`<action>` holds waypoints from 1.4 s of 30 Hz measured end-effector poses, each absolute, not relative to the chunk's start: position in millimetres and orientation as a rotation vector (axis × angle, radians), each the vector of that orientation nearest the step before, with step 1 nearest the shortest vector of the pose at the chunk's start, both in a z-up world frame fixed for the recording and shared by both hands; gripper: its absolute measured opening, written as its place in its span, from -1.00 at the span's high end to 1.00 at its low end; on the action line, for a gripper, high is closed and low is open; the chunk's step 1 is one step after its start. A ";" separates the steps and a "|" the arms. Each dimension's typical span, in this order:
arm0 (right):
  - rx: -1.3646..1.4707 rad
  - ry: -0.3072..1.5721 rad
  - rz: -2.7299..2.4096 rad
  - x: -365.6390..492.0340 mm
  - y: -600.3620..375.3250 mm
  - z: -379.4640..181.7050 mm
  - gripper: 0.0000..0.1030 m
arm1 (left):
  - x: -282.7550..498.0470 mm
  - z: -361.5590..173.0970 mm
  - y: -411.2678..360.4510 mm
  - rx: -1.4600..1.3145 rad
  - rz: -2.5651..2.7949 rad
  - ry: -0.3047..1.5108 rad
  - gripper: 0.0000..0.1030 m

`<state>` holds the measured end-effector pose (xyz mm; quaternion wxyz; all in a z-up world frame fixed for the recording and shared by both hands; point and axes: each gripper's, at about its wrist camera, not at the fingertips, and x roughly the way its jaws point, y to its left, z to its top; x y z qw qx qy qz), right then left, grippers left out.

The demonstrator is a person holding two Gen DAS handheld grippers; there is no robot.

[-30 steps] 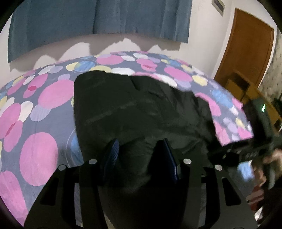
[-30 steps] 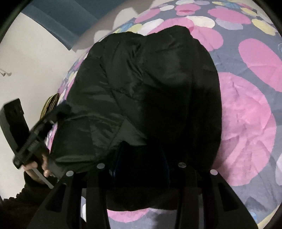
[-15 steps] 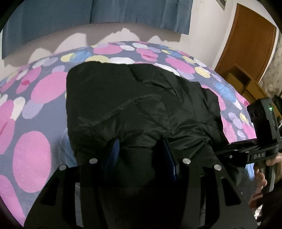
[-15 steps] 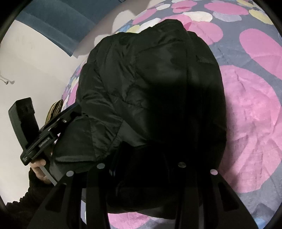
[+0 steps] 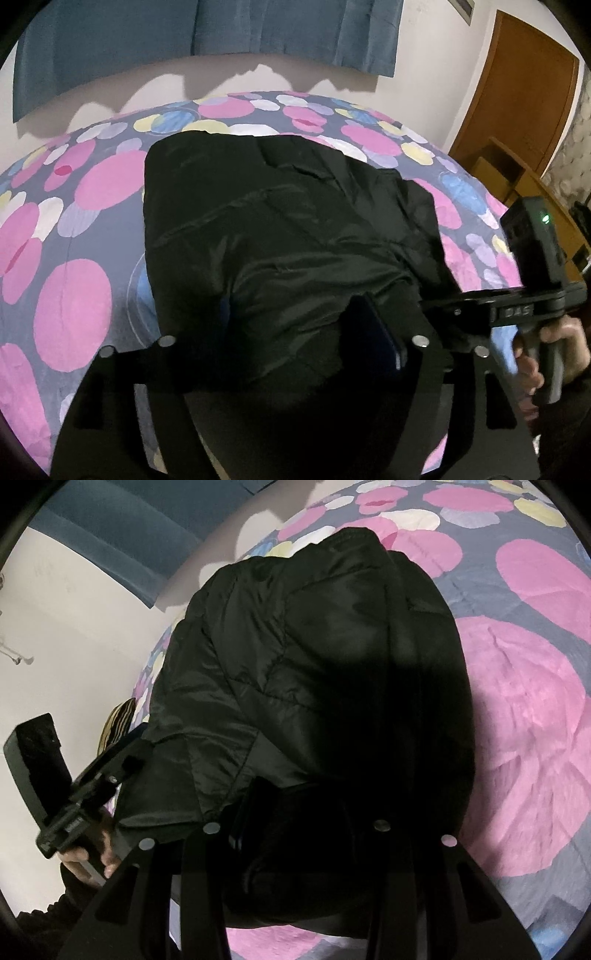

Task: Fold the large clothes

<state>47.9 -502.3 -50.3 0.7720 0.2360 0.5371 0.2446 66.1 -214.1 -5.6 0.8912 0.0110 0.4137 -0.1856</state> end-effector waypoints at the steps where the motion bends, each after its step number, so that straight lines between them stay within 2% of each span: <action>1: 0.508 1.163 0.528 47.8 -501.5 -49.8 0.21 | 66.4 -6.4 -214.4 0.028 -0.386 0.855 -0.47; 5: 0.502 1.163 0.527 49.0 -501.7 -45.4 0.17 | 69.1 -9.8 -212.0 0.019 -0.393 0.853 -0.51; 7: 0.516 1.157 0.543 48.4 -502.4 -42.7 0.03 | 69.3 -9.7 -211.1 0.014 -0.397 0.852 -0.52; 11: 0.475 1.165 0.531 43.2 -500.3 -26.0 -0.11 | 70.5 -8.8 -212.0 0.021 -0.401 0.855 -0.56; 13: 0.426 1.162 0.509 40.9 -497.9 -9.1 -0.29 | 71.6 -8.2 -211.8 0.018 -0.400 0.858 -0.58; 16: 0.363 1.098 0.493 40.8 -497.3 23.2 -0.46 | 72.3 -8.1 -211.1 0.010 -0.401 0.861 -0.60; 21: 0.339 1.047 0.497 76.7 -493.6 47.3 -0.50 | 71.7 -8.3 -212.3 0.014 -0.398 0.862 -0.61; 24: 0.332 1.090 0.484 107.5 -491.7 34.4 -0.50 | 71.8 -8.5 -213.3 0.013 -0.398 0.863 -0.61; 31: 0.309 1.296 0.408 149.9 -489.6 -37.5 -0.51 | 70.9 0.2 -204.6 -0.028 -0.409 0.848 -0.61; 35: 0.398 1.296 0.439 153.0 -500.3 -59.3 -0.52 | 70.2 1.7 -183.1 -0.075 -0.347 0.814 -0.61; 42: 0.368 1.249 0.423 146.7 -496.9 -52.1 -0.52 | 81.4 -23.4 -167.4 -0.168 -0.357 0.883 -0.67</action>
